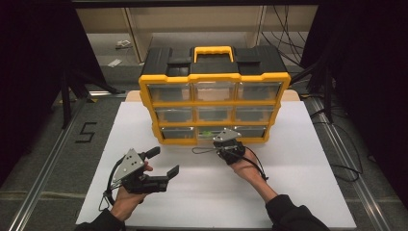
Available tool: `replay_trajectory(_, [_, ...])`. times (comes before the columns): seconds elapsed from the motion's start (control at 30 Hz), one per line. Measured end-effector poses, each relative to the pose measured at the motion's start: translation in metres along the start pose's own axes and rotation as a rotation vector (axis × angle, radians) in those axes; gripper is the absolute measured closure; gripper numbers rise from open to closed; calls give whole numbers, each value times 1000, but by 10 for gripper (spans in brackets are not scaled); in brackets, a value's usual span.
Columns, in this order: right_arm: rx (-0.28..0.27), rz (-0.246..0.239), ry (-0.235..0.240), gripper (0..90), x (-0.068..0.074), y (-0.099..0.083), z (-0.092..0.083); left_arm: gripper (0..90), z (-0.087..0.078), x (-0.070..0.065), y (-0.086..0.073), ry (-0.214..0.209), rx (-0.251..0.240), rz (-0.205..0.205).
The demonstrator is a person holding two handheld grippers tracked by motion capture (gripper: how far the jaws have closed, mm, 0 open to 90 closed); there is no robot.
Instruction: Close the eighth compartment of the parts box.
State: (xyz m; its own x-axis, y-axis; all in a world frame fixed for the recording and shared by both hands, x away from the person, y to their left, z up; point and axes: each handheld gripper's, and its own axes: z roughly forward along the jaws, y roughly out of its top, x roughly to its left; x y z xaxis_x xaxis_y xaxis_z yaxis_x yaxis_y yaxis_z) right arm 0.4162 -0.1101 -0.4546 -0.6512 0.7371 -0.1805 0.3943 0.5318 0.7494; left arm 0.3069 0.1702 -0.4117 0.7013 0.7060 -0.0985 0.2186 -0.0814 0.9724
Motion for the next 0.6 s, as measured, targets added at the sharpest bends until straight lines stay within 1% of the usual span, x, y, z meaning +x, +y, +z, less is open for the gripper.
replay_trajectory(0.37, [-12, 20, -8, 900, -6, 3, -2, 105, 0, 0, 0, 0, 0, 1])
replay_trajectory(0.6, [-17, 18, -11, 900, -9, 5, -2, 105, 0, 0, 0, 0, 1, -1])
